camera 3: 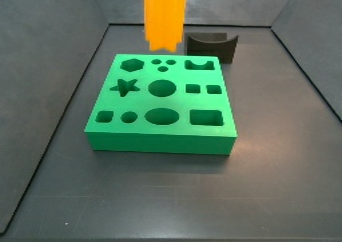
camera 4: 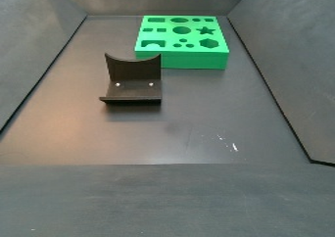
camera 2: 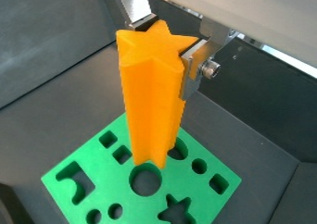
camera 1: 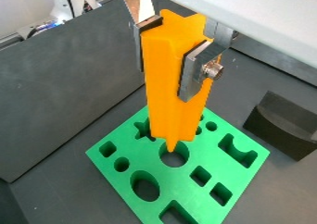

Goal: Insert the star object.

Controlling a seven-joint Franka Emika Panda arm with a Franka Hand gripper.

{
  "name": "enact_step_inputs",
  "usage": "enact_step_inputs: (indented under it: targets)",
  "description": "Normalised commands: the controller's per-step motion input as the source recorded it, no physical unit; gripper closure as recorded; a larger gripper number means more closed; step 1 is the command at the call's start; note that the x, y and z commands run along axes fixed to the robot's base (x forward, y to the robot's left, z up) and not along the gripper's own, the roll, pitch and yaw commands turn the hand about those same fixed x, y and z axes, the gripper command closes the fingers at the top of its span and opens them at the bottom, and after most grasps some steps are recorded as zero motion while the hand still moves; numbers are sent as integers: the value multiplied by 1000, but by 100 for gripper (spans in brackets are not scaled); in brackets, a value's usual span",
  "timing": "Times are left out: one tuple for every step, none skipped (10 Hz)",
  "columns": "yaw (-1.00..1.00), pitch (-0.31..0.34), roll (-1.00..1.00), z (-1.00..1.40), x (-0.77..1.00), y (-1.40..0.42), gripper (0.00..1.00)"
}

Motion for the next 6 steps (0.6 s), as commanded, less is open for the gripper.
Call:
enact_step_inputs:
  targets:
    - [657, -87, -253, -506, -257, 269, 100]
    - [660, -90, -287, -446, -254, 231, 100]
    - [454, -97, -339, -377, -403, 231, 100]
    - [154, -124, -313, -434, -523, 171, 100]
    - [-14, -84, -139, -400, -549, 69, 100]
    - [-63, -96, -146, -374, -594, 83, 100]
